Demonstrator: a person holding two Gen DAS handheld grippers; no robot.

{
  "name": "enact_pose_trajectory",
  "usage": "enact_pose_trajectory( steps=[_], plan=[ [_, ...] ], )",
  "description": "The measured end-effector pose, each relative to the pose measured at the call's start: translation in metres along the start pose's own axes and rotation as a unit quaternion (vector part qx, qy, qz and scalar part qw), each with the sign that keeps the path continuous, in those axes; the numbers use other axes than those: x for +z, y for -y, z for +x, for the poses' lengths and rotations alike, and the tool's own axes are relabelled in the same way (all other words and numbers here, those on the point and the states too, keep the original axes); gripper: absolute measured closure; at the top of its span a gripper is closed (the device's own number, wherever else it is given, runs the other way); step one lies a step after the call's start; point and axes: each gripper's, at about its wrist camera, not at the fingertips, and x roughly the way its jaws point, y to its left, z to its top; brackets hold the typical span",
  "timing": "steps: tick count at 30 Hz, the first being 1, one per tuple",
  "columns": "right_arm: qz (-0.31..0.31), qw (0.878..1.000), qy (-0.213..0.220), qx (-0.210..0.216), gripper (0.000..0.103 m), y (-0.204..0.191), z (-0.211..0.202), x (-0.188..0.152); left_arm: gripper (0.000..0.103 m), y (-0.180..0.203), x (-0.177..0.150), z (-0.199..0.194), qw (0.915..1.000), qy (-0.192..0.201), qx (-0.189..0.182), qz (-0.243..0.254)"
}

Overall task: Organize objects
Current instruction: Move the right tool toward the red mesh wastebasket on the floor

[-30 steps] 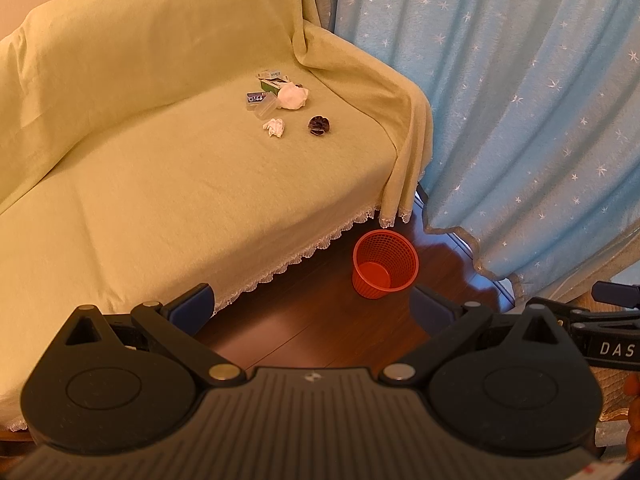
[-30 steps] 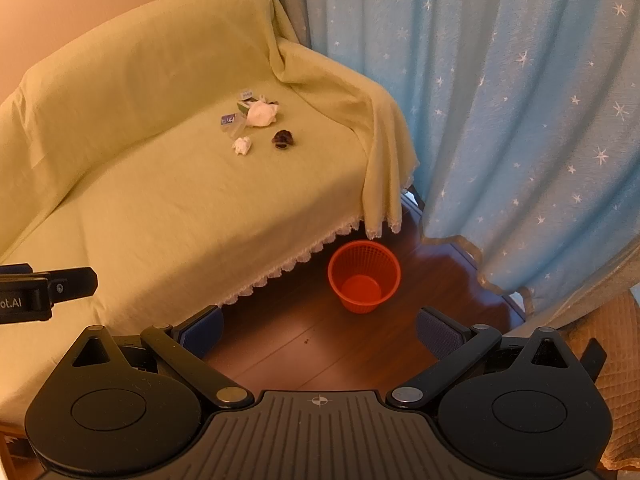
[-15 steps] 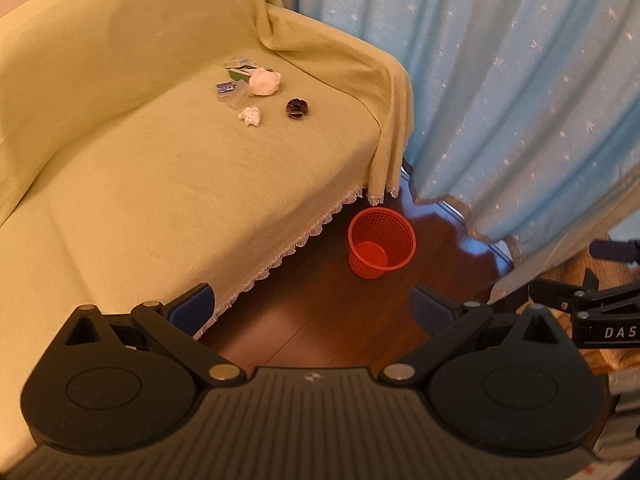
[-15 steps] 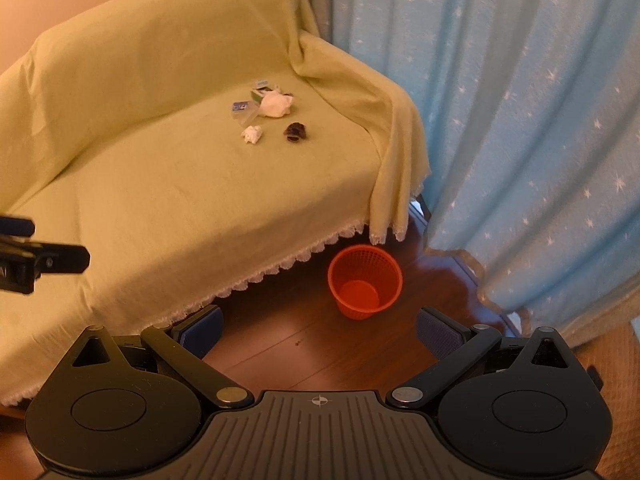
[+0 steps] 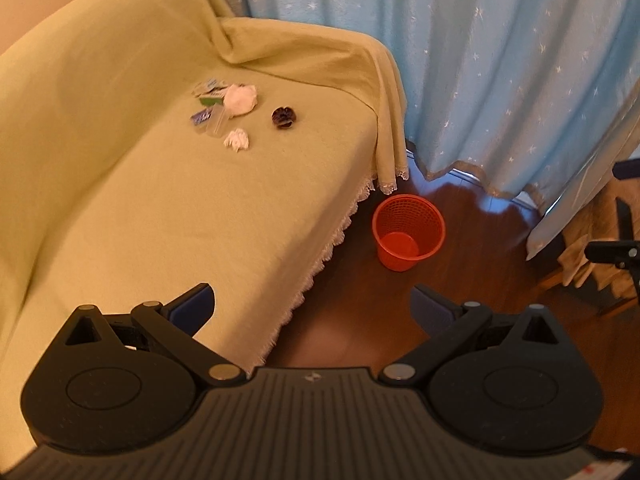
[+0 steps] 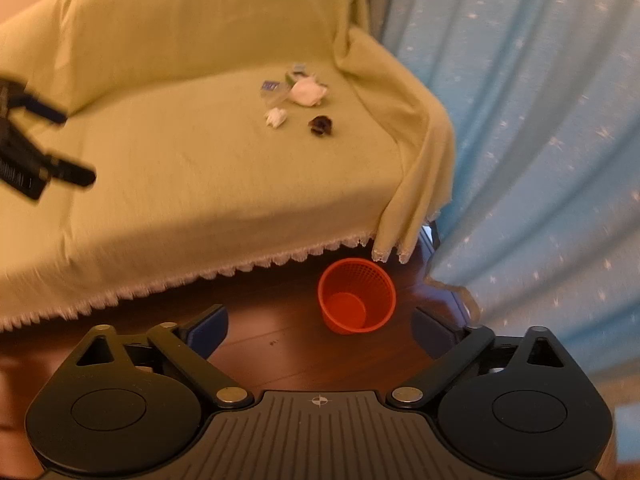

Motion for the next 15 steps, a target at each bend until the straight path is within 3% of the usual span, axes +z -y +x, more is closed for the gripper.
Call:
enact_pose_trajectory(
  steps=[10,15],
  plan=[
    [-0.132,0.991,-0.016,0.029,0.016,0.042,0.108,0.015,0.001,0.014,0.057,0.082,0.9967,0.007,0.004,0.081],
    [-0.183,0.982,-0.030,0.039,0.021,0.055,0.181,0.002,0.001,0.030,0.059,0.143,0.9941,0.000,-0.009,0.108]
  ],
)
